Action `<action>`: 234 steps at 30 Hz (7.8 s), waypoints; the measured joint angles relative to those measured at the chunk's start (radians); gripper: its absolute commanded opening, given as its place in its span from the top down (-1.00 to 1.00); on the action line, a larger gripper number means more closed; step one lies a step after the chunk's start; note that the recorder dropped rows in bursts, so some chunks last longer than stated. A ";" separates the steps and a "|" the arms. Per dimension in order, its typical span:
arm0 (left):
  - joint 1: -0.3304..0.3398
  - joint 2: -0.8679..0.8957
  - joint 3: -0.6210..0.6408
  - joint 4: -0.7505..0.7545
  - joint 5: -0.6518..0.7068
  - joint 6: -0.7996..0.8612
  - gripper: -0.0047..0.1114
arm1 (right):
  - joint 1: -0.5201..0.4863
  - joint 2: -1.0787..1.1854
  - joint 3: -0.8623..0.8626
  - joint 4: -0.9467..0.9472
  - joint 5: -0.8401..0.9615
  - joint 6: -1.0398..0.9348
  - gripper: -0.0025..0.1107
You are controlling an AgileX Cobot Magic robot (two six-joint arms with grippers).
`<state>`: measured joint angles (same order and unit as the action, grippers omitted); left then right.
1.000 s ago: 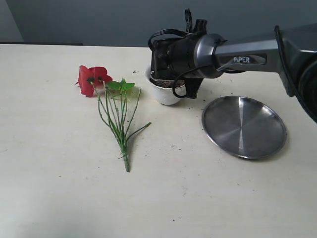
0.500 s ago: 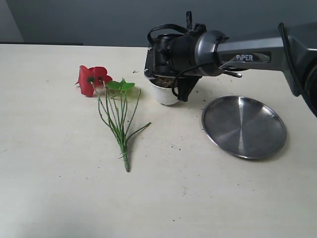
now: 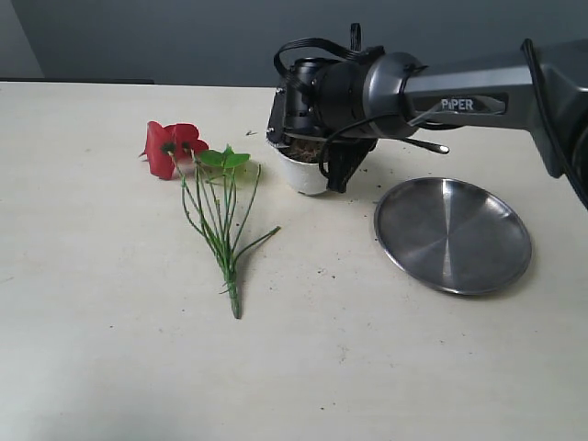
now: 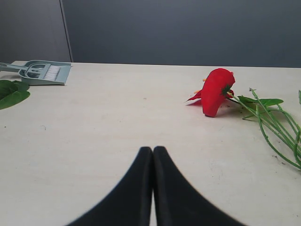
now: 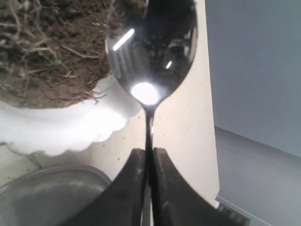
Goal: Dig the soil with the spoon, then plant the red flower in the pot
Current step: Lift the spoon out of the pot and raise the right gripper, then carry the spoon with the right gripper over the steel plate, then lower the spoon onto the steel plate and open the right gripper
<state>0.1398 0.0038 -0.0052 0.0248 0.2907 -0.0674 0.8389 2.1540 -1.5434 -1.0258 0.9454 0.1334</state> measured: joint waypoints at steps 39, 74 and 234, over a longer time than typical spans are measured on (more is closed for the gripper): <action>0.000 0.000 0.000 0.000 0.000 0.000 0.91 | -0.065 -0.090 0.000 0.242 -0.243 0.465 0.97; 0.000 0.000 0.000 0.000 0.000 0.000 0.91 | -0.066 -0.217 0.000 0.301 -0.297 0.594 0.97; 0.000 0.000 0.000 0.000 0.000 0.000 0.91 | -0.496 -0.009 0.081 1.037 0.074 0.046 0.97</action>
<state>0.1398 0.0038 -0.0052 0.0248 0.2907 -0.0674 0.3429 2.1452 -1.4623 0.0109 1.0197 0.1793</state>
